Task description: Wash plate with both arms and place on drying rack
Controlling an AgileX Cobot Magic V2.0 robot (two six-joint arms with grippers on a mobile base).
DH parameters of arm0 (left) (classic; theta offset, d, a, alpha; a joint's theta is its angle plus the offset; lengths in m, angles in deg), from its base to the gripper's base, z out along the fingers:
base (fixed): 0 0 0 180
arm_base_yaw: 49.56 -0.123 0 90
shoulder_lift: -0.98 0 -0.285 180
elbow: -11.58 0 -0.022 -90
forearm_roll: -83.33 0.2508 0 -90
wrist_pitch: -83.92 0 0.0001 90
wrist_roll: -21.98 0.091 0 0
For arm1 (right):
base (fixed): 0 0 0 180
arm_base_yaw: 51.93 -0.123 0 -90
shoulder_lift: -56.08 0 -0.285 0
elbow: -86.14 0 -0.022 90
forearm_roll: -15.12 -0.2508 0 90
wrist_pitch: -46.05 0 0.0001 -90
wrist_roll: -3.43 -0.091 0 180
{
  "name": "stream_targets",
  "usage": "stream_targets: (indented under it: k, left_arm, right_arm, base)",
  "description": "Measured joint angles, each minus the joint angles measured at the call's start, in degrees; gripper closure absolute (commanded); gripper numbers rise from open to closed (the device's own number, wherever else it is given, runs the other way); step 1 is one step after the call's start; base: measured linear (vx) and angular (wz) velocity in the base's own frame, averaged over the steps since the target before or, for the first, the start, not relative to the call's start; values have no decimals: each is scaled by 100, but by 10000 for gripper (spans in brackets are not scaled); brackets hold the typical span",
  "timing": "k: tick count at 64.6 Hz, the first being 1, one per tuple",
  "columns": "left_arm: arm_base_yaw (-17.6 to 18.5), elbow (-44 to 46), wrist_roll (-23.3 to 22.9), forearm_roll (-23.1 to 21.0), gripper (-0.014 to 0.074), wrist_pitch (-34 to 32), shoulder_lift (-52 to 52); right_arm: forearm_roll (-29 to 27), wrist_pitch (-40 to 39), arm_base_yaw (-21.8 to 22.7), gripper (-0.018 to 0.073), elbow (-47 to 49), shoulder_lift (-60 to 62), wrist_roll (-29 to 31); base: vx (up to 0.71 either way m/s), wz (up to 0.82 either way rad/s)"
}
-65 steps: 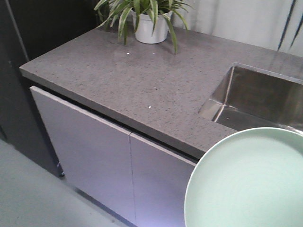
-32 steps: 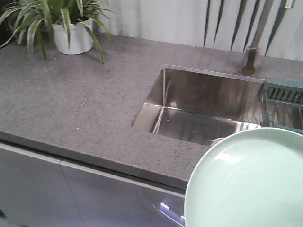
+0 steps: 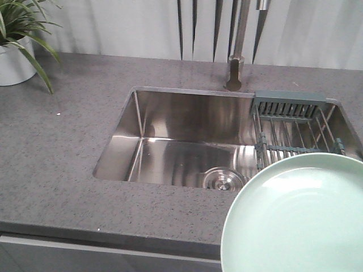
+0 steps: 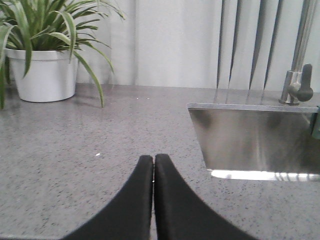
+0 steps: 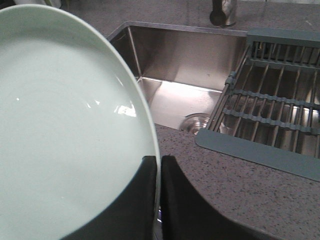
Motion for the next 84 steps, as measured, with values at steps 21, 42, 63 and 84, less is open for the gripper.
stream_targets:
  k: [21, 42, 63, 84]
  left_arm:
    - [0, 0, 0, 0, 602, 0, 0]
    - [0, 0, 0, 0, 602, 0, 0]
    - [0, 0, 0, 0, 602, 0, 0]
    - [0, 0, 0, 0, 602, 0, 0]
  right_arm:
    - [0, 0, 0, 561, 0, 0, 0]
    - [0, 0, 0, 561, 0, 0, 0]
    - [0, 0, 0, 561, 0, 0, 0]
    - [0, 0, 0, 561, 0, 0, 0]
  base:
    - [7, -25]
    - [5, -12]
    - [4, -5]
    - [5, -1]
